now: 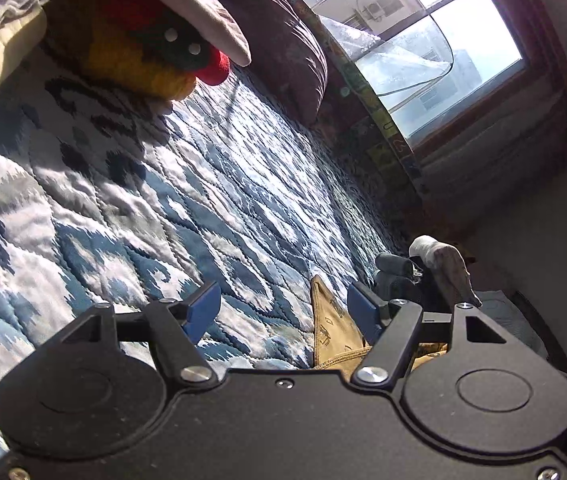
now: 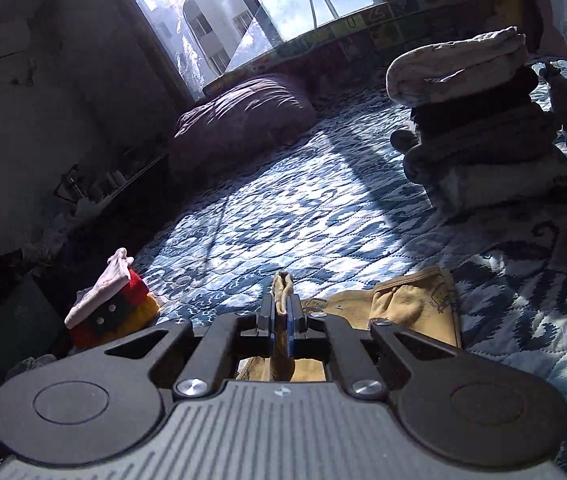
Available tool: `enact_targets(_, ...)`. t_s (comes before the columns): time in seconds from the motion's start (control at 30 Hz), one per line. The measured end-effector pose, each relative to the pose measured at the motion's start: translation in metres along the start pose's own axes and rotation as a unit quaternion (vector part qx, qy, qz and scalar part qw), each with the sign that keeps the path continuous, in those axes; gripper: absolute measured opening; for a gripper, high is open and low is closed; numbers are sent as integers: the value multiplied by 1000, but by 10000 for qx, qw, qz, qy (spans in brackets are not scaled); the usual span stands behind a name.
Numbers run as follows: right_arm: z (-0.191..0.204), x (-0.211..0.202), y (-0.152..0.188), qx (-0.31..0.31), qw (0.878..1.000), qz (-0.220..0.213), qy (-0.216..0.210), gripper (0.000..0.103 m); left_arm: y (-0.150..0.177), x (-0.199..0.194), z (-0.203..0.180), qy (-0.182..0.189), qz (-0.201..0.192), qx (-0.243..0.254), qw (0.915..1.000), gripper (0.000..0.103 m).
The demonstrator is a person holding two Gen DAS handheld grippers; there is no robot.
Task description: Fold clothes
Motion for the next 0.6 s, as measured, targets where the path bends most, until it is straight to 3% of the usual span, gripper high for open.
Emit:
enact_targets(0.23,-44,-36,-13,105,9994,-208,272,7,11,9,-13,29,167,251,9995,70)
enact_targets(0.6,-64,-76,-12,25,9987,-406,317,7,43,26,-49,230,691,1176,9904,70)
Point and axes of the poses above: each gripper's, at about its wrist camera, not at the fingertips, and x roughly the way its jaws point, z to its left, y to its underside, the point moved 6 cm from there along x, roughly the way its jaws point, and after that the axes turned 8 degrees about x, right-handed, at the moved point
